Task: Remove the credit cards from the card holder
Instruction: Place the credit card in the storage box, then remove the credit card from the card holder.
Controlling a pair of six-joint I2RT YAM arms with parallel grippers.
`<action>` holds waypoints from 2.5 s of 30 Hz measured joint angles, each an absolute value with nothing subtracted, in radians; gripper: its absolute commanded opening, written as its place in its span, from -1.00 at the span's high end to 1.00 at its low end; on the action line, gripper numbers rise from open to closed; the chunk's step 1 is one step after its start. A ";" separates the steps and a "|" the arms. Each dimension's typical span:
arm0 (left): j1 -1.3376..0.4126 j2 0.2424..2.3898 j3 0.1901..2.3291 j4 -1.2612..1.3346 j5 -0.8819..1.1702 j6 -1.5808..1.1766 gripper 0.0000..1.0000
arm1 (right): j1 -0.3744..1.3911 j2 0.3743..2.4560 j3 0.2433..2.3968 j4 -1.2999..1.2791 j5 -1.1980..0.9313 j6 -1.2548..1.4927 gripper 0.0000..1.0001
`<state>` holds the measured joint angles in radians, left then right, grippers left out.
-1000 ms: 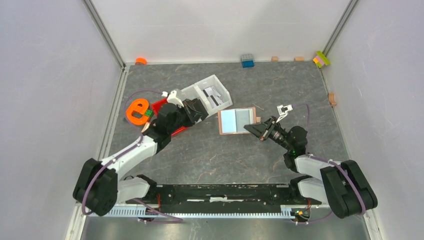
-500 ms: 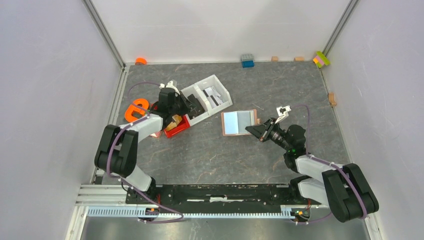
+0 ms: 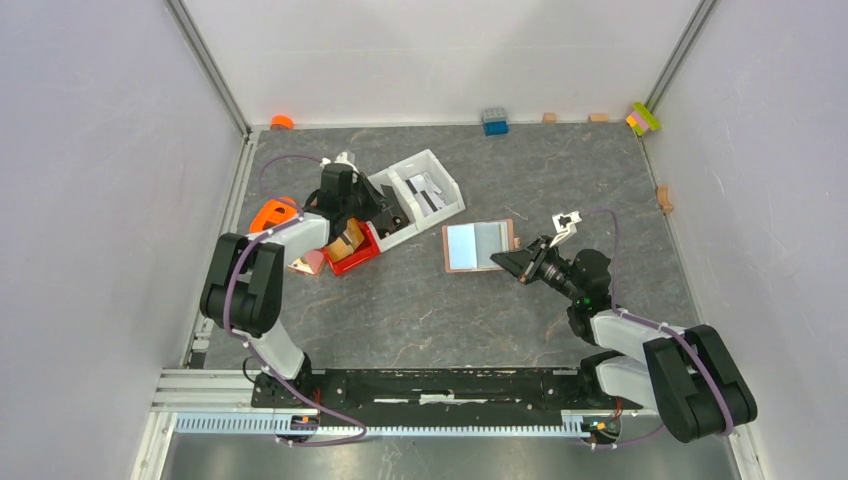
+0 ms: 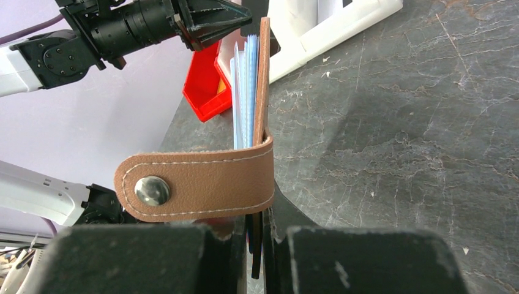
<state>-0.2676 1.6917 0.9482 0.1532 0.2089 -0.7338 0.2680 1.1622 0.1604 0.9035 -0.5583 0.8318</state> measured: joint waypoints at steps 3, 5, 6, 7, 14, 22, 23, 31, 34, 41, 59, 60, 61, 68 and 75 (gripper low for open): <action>-0.268 1.692 0.969 0.124 0.185 -0.728 0.41 | 0.268 1.163 0.160 0.904 -0.558 0.832 1.00; -0.265 1.692 0.976 0.104 0.173 -0.725 0.28 | 0.268 1.163 0.160 0.904 -0.558 0.832 1.00; -0.265 1.692 0.978 0.099 0.164 -0.723 0.25 | 0.268 1.163 0.160 0.904 -0.558 0.832 1.00; -0.264 1.692 0.978 0.092 0.155 -0.722 0.22 | 0.268 1.165 0.160 0.904 -0.558 0.832 1.00; -0.267 1.604 0.953 0.047 0.101 -0.719 0.05 | 0.268 1.178 0.161 0.905 -0.559 0.832 1.00; -0.442 1.378 0.906 0.051 0.033 -0.675 -0.52 | 0.268 1.187 0.161 0.920 -0.566 0.832 0.99; -0.475 1.358 0.899 0.052 0.029 -0.666 -0.54 | 0.268 1.187 0.162 0.924 -0.568 0.832 0.99; -0.721 1.261 0.777 0.140 0.096 -0.606 -0.74 | 0.268 1.179 0.162 1.015 -0.603 0.870 0.97; -0.715 1.261 0.734 0.147 0.118 -0.595 -0.81 | 0.268 1.179 0.162 1.066 -0.619 0.897 0.97; -0.714 1.273 0.700 0.241 0.191 -0.595 -0.58 | 0.268 1.207 0.162 1.192 -0.667 0.967 0.96; -0.710 1.319 0.638 0.436 0.306 -0.604 0.90 | 0.294 1.226 0.162 1.221 -0.636 0.928 0.03; -0.710 1.308 0.632 0.435 0.295 -0.604 0.90 | 0.295 1.220 0.162 1.202 -0.622 0.911 0.06; -0.710 1.299 0.628 0.435 0.289 -0.604 0.90 | 0.299 1.211 0.162 1.174 -0.606 0.891 0.10; -0.710 1.285 0.624 0.436 0.281 -0.604 0.90 | 0.308 1.094 0.104 1.121 -0.524 0.810 0.28; -0.710 1.312 0.624 0.437 0.304 -0.604 0.90 | 0.314 1.050 0.103 1.045 -0.492 0.743 0.63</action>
<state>-0.7101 1.3117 0.6243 0.4370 0.3042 -0.6041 0.3141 1.0500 0.1028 1.0451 -0.4923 0.7433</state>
